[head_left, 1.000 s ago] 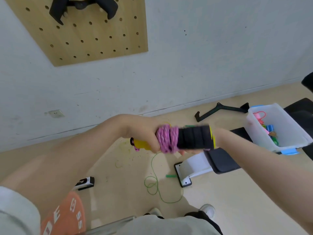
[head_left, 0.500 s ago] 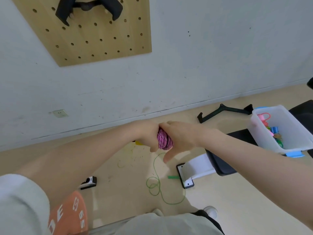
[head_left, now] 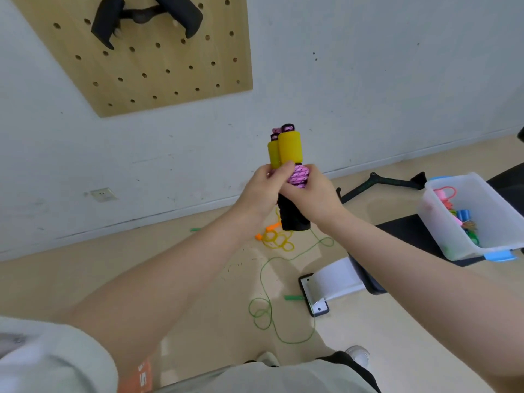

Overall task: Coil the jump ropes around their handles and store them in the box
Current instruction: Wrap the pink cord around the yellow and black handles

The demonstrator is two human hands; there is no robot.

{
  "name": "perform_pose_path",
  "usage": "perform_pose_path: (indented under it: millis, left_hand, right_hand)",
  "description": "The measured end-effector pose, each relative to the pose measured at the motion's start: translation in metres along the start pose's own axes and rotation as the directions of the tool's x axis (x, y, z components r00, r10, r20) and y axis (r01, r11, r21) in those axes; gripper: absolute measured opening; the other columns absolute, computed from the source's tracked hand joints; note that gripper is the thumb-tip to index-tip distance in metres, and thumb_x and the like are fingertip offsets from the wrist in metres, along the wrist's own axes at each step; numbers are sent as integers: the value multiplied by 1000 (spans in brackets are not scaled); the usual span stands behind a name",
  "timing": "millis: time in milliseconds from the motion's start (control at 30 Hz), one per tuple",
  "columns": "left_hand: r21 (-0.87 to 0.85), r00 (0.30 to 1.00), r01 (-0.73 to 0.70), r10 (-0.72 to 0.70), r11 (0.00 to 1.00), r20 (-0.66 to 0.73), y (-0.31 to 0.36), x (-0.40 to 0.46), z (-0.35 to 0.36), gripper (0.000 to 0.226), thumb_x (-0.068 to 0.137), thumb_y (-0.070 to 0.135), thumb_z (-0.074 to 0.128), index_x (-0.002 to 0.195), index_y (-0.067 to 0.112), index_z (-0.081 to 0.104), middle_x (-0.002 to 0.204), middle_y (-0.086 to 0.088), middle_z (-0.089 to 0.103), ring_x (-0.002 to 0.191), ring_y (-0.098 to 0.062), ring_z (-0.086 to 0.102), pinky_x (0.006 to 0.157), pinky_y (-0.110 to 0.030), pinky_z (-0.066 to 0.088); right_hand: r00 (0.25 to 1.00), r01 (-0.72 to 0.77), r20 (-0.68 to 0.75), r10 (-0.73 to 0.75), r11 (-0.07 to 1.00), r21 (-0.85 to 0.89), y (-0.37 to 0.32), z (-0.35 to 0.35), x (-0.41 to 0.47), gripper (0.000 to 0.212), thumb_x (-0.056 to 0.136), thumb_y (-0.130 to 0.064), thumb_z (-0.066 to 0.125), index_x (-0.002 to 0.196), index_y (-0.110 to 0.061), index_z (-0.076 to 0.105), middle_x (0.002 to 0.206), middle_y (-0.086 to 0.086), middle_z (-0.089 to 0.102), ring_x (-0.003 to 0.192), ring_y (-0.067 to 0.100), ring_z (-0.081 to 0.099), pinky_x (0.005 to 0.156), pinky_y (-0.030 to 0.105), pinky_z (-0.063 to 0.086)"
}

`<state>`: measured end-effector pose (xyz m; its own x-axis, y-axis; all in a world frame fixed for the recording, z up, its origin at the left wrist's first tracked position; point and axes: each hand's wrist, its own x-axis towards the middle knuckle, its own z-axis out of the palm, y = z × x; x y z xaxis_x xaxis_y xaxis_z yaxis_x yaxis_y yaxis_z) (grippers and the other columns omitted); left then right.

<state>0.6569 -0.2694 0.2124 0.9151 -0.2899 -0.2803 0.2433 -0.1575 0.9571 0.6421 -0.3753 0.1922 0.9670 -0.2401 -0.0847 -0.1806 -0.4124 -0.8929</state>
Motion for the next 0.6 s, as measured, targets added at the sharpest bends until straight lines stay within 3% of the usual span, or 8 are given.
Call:
perform_pose_path:
  millis: [67,167,233,333,433,467,533,600]
  left_hand:
    - [-46,997,-32,29,998,-65,-3,4,11,53,77,37,70,121,12,52,113,-8,64,103,-19,62,90,-31,49]
    - [-18,987,-32,29,999,-161,-1,13,20,50,74,28,76,116,13,52,107,-7,63,98,-18,63,85,-29,49]
    - [-14,981,7,-9,1000,-192,2,14,24,47,73,26,77,111,16,52,100,-4,62,92,-17,62,79,-29,49]
    - [5,981,41,-39,999,-192,8,18,33,43,71,31,78,104,17,53,92,0,60,85,-15,61,71,-27,47]
    - [7,978,64,-61,998,-198,14,22,44,40,71,34,78,99,17,55,91,-2,62,83,-17,62,71,-29,47]
    - [-8,976,69,-69,998,-207,16,23,49,40,70,32,78,99,16,57,91,-3,63,82,-19,62,71,-30,48]
    - [-49,970,70,-80,996,-228,16,26,58,39,65,29,76,97,13,59,87,-6,63,78,-23,62,71,-32,49]
    - [-99,964,53,-77,994,-255,17,28,62,31,65,24,72,91,12,59,80,-7,62,70,-24,61,67,-32,50]
  right_hand:
    - [1000,28,8,-29,1000,10,0,7,1,51,61,-50,53,90,-8,59,80,7,66,64,14,59,56,27,44]
    - [997,75,14,-77,993,90,-3,7,-7,7,77,-19,56,81,-17,61,75,6,65,62,7,58,52,19,44]
    - [993,112,16,-114,989,101,-2,5,-12,11,82,-6,55,85,-15,60,74,2,62,64,4,57,53,15,43]
    - [989,127,62,-137,982,142,3,-1,-12,17,81,-13,60,95,-10,52,83,4,59,77,13,59,66,24,49]
    - [985,138,89,-146,986,93,12,-8,-8,32,83,-9,62,99,-19,36,84,-10,48,74,-2,49,63,10,43]
    - [987,146,54,-149,988,55,15,-9,-8,33,82,-8,60,98,-18,33,84,-7,46,74,2,49,62,11,42]
    - [989,148,16,-148,989,-25,20,-13,-8,35,79,-9,59,104,-12,36,93,2,48,85,15,52,69,24,46]
    - [984,156,110,-141,979,-133,19,-29,-4,49,79,-15,65,119,-6,37,105,9,52,96,22,54,78,34,48]
